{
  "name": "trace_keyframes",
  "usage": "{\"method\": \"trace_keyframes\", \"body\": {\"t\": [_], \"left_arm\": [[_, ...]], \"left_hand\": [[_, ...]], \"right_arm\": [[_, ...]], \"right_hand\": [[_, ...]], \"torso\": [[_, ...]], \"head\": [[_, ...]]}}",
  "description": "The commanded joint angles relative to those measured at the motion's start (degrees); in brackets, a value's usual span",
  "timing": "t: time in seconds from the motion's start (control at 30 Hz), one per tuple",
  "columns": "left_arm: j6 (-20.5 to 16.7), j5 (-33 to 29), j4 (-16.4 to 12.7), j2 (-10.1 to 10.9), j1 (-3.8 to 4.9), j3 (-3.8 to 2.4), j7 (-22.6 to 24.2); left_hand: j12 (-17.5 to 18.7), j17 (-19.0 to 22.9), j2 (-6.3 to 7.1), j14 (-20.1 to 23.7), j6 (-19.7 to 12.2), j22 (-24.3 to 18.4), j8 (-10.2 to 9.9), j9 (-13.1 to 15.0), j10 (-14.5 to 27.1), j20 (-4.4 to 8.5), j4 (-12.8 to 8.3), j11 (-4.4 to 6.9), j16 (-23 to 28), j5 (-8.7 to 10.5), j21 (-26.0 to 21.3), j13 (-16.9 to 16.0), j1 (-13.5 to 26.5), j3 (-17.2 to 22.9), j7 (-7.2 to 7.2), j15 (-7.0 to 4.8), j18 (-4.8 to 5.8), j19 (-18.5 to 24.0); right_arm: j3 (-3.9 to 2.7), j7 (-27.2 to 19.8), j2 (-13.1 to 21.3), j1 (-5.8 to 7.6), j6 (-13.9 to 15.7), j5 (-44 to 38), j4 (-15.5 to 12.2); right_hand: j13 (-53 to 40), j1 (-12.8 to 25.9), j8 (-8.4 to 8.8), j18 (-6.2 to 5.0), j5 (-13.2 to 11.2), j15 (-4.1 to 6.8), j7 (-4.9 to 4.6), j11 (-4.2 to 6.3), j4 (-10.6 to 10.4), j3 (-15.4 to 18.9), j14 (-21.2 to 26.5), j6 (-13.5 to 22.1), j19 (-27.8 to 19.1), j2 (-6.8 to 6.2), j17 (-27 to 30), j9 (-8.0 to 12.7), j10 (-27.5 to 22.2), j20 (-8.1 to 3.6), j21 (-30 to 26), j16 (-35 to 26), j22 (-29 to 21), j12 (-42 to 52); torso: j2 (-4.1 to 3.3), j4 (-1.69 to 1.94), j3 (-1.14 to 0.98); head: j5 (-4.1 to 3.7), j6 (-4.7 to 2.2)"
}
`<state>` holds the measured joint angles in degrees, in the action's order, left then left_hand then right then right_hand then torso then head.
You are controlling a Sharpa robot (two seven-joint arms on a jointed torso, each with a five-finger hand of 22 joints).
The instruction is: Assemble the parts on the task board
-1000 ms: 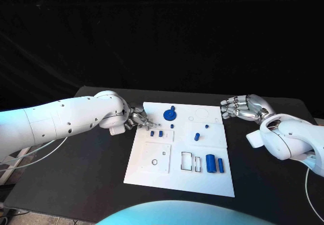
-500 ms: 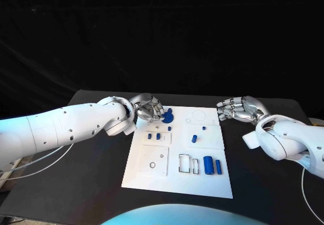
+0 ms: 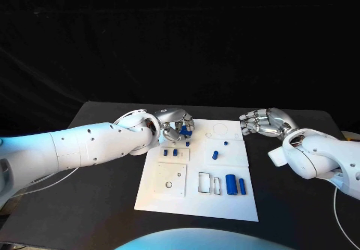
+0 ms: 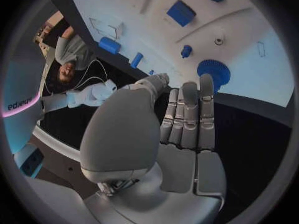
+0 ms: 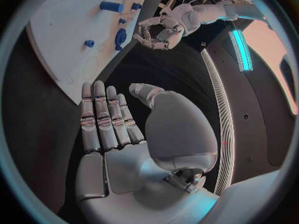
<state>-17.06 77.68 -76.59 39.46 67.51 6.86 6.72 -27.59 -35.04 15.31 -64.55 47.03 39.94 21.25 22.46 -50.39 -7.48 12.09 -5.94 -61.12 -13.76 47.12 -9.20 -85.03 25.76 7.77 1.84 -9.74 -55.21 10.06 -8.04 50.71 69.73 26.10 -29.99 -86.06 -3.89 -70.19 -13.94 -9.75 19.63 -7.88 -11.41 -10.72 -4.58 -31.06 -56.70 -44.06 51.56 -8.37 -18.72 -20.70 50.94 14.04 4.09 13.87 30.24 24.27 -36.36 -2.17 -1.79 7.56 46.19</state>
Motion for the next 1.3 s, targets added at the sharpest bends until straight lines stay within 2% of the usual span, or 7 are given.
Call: {"method": "trace_keyframes", "body": {"t": [0.03,0.43,0.63,1.3], "left_arm": [[5.0,10.4,0.9,-1.0,-0.07,0.04,-1.3],[10.4,13.4,2.9,-3.5,-0.12,0.10,-3.1],[12.1,13.6,3.6,-4.3,-0.14,0.10,-3.5],[13.9,13.4,5.0,-5.5,-0.17,0.09,-4.5]], "left_hand": [[0.7,-1.2,0.47,-1.4,0.8,0.9,-0.5,-0.7,-0.8,0.04,0.1,0.06,-2.6,0.29,1.2,0.8,0.0,-0.7,-0.04,-0.05,-0.74,-0.7],[2.1,-6.3,0.16,-4.9,2.4,2.8,-1.0,-1.8,-2.4,-0.04,0.8,-0.20,-8.3,0.30,3.7,2.3,0.1,-1.1,0.44,0.18,-0.71,-1.2],[2.7,-8.2,-0.11,-6.1,3.8,5.4,-1.2,-2.3,-4.3,-0.08,0.9,-0.12,-10.5,0.21,6.2,2.8,-0.3,-0.5,0.40,0.17,-0.36,-2.4],[4.0,-8.7,-0.91,-6.6,5.2,7.9,-1.7,-2.9,-6.4,0.15,0.2,0.17,-12.1,0.27,8.7,3.5,-1.6,1.8,0.85,-0.11,-0.11,-3.0]], "right_arm": [[-0.01,-0.7,-0.1,-0.06,-0.9,-0.6,-0.1],[-0.01,-0.7,-0.3,-0.07,-1.0,-0.7,-0.1],[-0.01,-0.7,-0.3,-0.08,-1.0,-0.7,-0.1],[-0.01,-0.7,-0.3,-0.08,-1.0,-0.7,-0.2]], "right_hand": [[0.1,0.4,-0.12,-0.59,0.2,-0.18,-3.16,-0.08,0.0,0.2,-0.3,-0.4,-0.1,0.06,0.1,0.1,-0.1,0.25,-0.1,-0.2,0.0,0.2],[0.1,0.4,-0.12,-0.59,0.2,-0.18,-3.16,-0.08,0.0,0.2,-0.3,-0.4,-0.1,0.06,0.1,0.1,-0.1,0.25,-0.1,-0.2,0.0,0.2],[0.1,0.4,-0.12,-0.59,0.2,-0.18,-3.16,-0.08,0.0,0.2,-0.3,-0.4,-0.1,0.06,0.1,0.1,-0.1,0.25,-0.1,-0.2,0.0,0.2],[0.1,0.4,-0.12,-0.59,0.2,-0.18,-3.16,-0.08,0.0,0.2,-0.3,-0.4,-0.1,0.06,0.1,0.1,-0.1,0.25,-0.1,-0.2,0.0,0.2]], "torso": [[-0.01,0.01,-0.01],[0.07,0.05,-0.02],[0.06,0.08,-0.04],[0.04,0.05,-0.05]], "head": [[-0.11,0.08],[-0.25,0.27],[-0.34,0.27],[-0.47,0.47]]}}
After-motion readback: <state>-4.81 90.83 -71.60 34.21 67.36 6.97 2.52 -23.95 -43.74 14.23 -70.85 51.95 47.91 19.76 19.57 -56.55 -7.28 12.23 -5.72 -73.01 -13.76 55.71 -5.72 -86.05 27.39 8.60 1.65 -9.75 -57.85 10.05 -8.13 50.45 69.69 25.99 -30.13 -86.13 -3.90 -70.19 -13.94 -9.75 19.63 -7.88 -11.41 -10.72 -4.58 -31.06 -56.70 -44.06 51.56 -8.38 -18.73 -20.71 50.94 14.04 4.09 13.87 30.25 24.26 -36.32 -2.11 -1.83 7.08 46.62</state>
